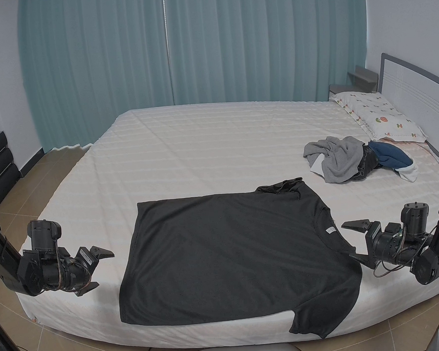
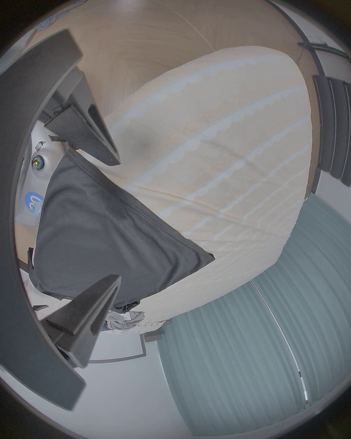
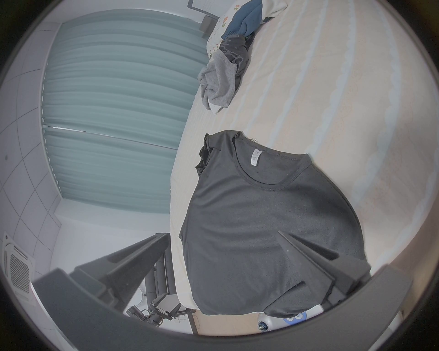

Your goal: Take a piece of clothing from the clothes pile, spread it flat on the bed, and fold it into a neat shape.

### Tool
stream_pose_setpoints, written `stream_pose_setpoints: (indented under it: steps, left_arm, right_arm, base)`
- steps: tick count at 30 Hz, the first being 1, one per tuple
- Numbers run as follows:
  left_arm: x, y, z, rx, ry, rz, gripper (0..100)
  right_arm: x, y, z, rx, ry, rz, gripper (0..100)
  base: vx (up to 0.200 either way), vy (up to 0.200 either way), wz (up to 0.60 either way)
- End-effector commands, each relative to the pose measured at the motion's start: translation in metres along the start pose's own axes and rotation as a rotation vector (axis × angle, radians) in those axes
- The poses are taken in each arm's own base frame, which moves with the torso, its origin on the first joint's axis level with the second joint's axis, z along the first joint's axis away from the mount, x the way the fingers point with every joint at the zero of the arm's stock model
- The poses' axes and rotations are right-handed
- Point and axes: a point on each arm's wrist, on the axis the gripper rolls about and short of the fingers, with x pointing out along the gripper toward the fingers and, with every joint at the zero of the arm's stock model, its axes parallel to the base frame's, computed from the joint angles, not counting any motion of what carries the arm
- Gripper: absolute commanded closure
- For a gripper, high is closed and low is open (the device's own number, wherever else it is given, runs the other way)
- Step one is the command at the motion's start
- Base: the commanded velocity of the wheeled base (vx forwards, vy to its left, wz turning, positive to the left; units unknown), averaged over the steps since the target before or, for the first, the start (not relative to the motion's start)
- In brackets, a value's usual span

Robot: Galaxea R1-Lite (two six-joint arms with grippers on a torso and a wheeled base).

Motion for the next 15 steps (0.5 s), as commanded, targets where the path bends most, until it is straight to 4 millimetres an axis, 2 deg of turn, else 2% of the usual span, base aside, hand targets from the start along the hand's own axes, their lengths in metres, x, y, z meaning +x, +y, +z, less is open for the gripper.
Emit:
stream_pose_setpoints:
  steps: [1, 8, 15]
  left_arm:
    - [0.0, -0.0006, 0.0001, -0.004, 0.003, -0.002, 0]
    - [0.0019, -0.0007, 0.0005, -0.002, 0.003, -0.004, 0]
    - [0.0017, -0.0015, 0.0012, -0.002, -0.002, -0.002, 0]
  right_arm:
    - [0.0018, -0.0021, -0.0004, 0.003, 0.003, -0.007, 0]
    - [0.0026, -0.0035, -0.0007, 0.005, 0.006, -0.012, 0]
    - [0.0056, -0.0065, -0.0011, 0.008, 0.011, -0.02, 0]
  base:
    - [0.2, 0.0, 0.0]
    - [0.2, 0.0, 0.0]
    - [0.0, 0.0, 0.0]
